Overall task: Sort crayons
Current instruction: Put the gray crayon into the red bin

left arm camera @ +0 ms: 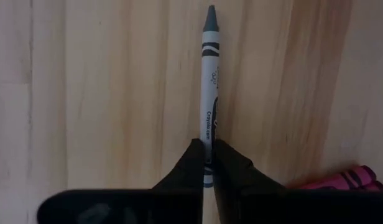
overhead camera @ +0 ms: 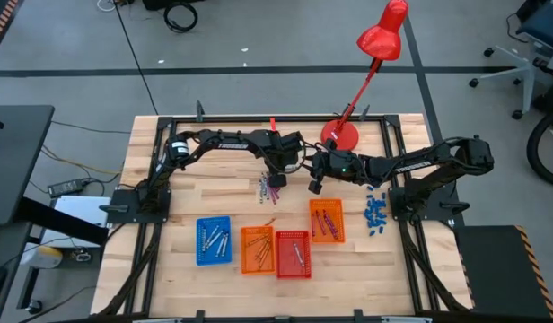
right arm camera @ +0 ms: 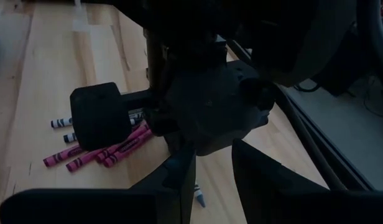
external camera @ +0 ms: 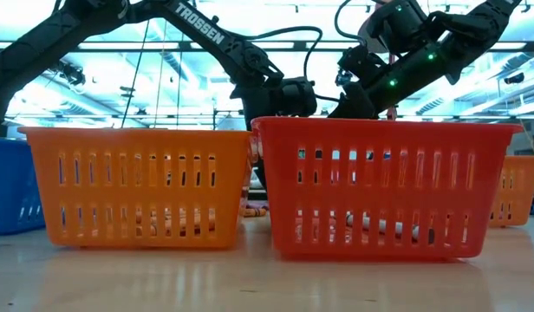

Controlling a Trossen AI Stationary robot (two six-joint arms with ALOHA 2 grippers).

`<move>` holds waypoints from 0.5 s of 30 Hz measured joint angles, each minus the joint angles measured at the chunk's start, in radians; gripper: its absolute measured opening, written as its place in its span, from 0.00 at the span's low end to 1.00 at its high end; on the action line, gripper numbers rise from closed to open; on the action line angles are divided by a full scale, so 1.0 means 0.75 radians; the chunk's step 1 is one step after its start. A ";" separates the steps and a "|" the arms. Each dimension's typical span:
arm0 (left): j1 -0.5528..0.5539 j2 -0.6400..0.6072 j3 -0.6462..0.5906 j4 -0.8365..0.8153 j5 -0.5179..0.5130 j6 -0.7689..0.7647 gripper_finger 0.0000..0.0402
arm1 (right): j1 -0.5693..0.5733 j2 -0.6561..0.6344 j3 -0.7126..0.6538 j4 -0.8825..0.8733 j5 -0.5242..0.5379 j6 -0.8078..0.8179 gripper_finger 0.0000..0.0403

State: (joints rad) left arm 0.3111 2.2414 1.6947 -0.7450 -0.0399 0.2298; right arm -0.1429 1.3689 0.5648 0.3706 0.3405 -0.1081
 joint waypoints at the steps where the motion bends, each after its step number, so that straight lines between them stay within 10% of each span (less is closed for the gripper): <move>1: 0.000 0.000 0.000 -0.001 0.000 -0.001 0.04 | 0.000 0.000 0.000 0.000 0.000 0.000 0.27; 15: -0.018 -0.166 -0.006 -0.051 -0.001 -0.158 0.04 | -0.001 -0.096 0.000 -0.202 0.079 0.009 0.27</move>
State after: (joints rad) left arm 0.2978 2.1171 1.6905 -0.7832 -0.0406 0.1114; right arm -0.1432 1.2968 0.5648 0.2191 0.4000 -0.1016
